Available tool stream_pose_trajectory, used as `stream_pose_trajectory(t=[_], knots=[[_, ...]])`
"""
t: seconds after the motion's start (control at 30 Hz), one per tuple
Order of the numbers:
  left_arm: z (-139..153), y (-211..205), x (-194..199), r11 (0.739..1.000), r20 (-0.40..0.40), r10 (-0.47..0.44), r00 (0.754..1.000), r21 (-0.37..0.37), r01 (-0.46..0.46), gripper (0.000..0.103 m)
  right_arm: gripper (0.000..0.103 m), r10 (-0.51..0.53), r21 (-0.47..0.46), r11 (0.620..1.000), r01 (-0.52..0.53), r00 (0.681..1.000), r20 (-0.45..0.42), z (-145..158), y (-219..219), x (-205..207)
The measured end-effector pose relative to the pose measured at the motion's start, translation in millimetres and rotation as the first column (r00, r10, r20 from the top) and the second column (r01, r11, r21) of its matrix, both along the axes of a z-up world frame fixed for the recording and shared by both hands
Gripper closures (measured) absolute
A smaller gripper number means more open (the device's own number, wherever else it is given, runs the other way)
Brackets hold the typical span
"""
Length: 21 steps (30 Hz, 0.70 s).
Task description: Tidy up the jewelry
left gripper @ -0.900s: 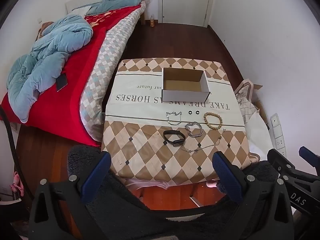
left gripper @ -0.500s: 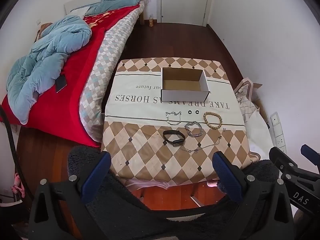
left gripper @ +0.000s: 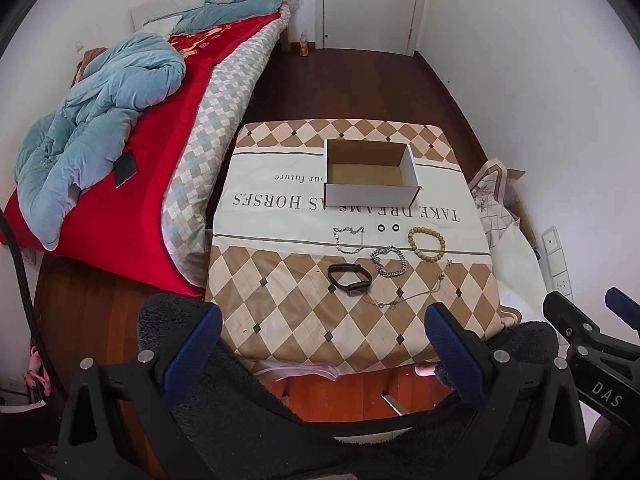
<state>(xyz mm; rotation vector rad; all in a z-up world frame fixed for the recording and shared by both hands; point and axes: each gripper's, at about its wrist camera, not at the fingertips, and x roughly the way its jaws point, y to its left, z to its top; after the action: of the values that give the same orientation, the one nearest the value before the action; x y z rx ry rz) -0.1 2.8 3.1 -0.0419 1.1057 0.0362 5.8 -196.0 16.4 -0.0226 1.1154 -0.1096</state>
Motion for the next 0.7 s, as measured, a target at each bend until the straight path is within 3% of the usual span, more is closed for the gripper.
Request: stream_pose_trajectory(t=[0.7], knots=[[9.5,-3.4,-0.6,1.000,0.016,-0.001,1.000,0.004,0.001,0.000,0.000,-0.001,0.000,1.000,0.001,1.000,0.007,1.9,0.0,-1.5]])
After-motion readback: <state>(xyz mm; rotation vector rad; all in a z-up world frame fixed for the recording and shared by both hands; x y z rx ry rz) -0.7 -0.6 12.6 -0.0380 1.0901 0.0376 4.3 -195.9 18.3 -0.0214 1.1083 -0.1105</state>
